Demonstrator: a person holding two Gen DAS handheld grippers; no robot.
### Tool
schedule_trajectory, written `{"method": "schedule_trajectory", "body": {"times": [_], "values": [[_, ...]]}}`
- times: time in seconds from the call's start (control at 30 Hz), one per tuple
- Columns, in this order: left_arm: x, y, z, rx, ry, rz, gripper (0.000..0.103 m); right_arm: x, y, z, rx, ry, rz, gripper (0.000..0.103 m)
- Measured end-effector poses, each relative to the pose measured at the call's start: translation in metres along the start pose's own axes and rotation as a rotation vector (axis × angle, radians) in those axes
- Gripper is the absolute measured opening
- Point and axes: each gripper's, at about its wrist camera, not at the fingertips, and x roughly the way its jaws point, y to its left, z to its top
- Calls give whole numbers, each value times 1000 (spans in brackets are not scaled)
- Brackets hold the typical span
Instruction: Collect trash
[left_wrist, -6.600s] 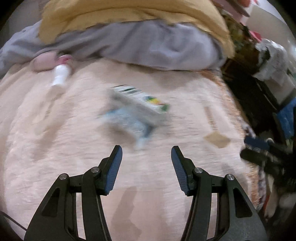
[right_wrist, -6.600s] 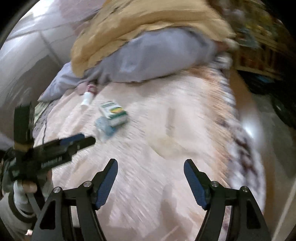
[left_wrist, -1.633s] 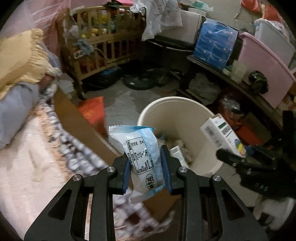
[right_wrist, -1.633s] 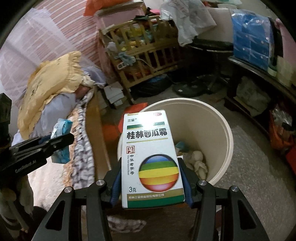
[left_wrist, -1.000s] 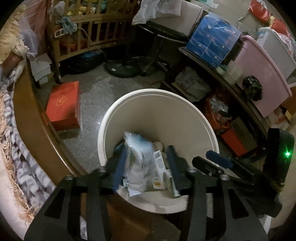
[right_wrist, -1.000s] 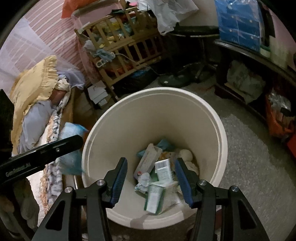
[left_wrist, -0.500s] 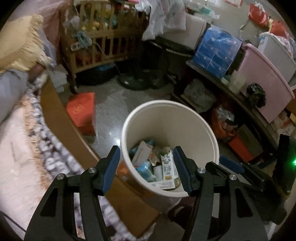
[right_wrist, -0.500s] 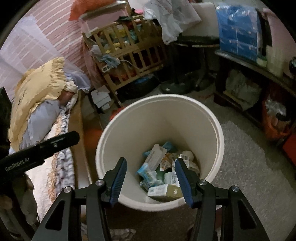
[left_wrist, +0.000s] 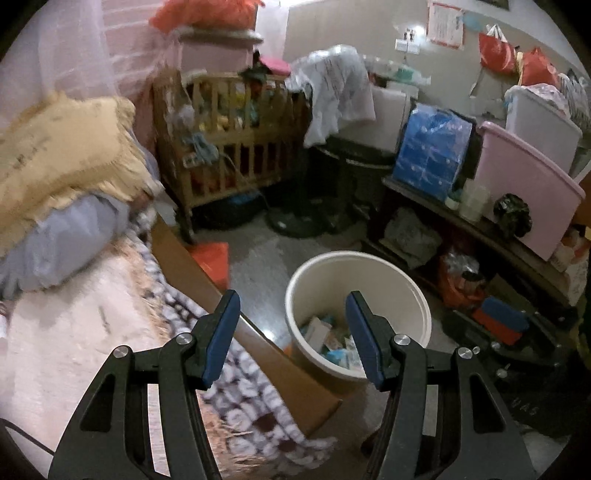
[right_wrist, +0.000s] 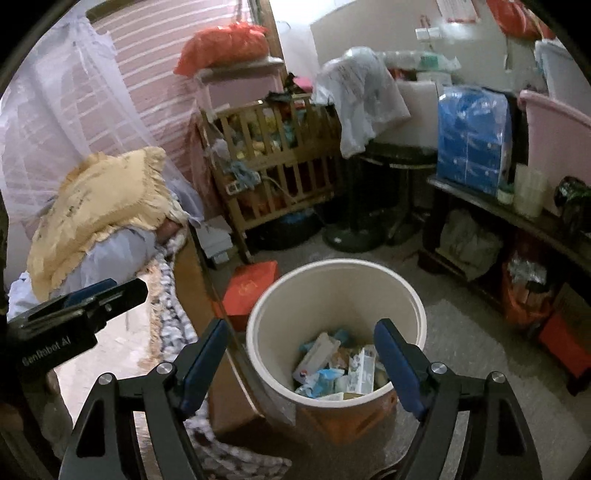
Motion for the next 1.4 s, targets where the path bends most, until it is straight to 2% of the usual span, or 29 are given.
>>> {"method": "schedule_trajectory", "body": {"times": [0.27,0.73,1.4], "values": [[-34,16,-6,-6,-67,24,58,-22,21,1,-38,-56,-40,80],[-46,24,-10,-14,-110,25,58,-27,36,-1,-54,-66,-39,81],[-43,23,-13,-14,-97,13,58,-25,36,2,-62,-53,-40,84]]}}
